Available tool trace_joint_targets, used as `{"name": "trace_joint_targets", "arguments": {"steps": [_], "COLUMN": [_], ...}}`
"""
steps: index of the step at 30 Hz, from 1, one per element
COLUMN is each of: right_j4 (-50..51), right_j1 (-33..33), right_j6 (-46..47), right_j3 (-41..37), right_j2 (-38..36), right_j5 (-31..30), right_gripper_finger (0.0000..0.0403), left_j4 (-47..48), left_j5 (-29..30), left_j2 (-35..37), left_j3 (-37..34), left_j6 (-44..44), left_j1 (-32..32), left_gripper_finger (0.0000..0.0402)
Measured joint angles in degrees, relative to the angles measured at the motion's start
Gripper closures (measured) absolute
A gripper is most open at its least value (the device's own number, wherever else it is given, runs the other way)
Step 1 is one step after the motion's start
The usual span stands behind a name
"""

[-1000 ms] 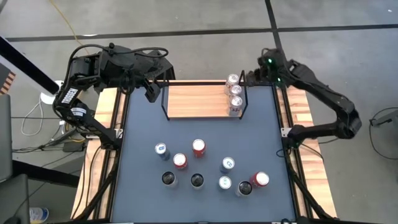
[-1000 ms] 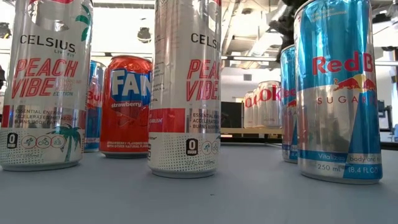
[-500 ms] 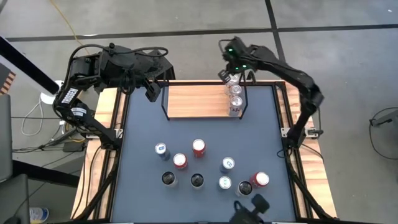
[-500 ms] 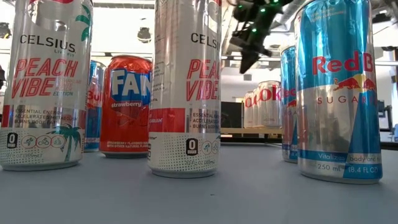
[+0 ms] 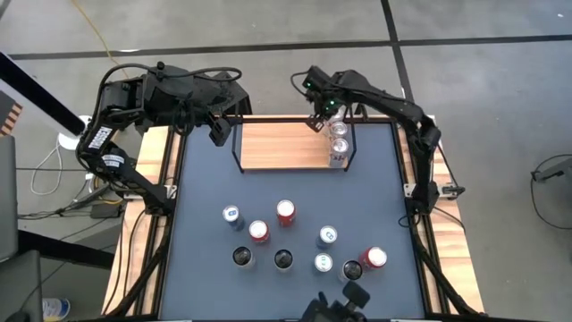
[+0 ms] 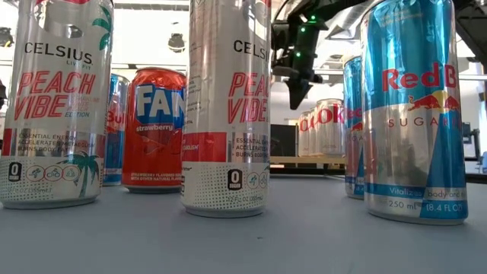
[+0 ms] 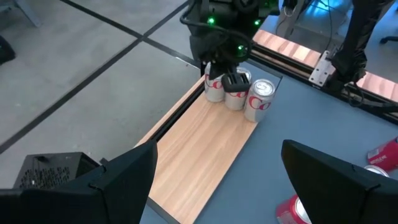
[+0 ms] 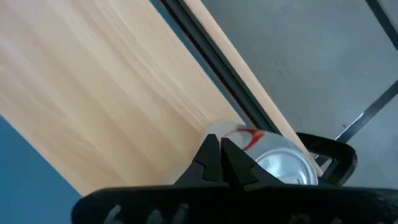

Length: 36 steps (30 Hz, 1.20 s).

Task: Place canned beverage on shelf
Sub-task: Adjust the silver soda cans on the shelf

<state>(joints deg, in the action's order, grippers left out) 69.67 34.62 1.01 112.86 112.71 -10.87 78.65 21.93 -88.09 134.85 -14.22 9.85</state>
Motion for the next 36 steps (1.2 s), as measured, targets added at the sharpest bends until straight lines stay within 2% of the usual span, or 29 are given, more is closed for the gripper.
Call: {"name": "trace_joint_targets", "arguments": {"steps": [14,27,36], "right_j4": [6.8,1.0,5.5], "right_j1": [-0.8,-0.2,1.1], "right_j6": [1.5,-0.9,-0.7], "right_j3": [0.0,-0.1,-0.2], "right_j2": [0.0,0.7,2.1], "right_j5": [-5.0,-4.3,-4.3], "right_gripper_finger": [0.0403,0.0403,0.0403], "left_j4": [0.0,0.0,0.0], "left_j5": [-0.1,-0.1,-0.3], "left_j2": [0.0,0.0,0.0], "left_j3": [0.0,0.0,0.0], "left_j6": [1.1,1.1,0.8], "left_j1": [0.0,0.0,0.0], "left_gripper_finger": [0.0069,0.0069,0.0069]}}
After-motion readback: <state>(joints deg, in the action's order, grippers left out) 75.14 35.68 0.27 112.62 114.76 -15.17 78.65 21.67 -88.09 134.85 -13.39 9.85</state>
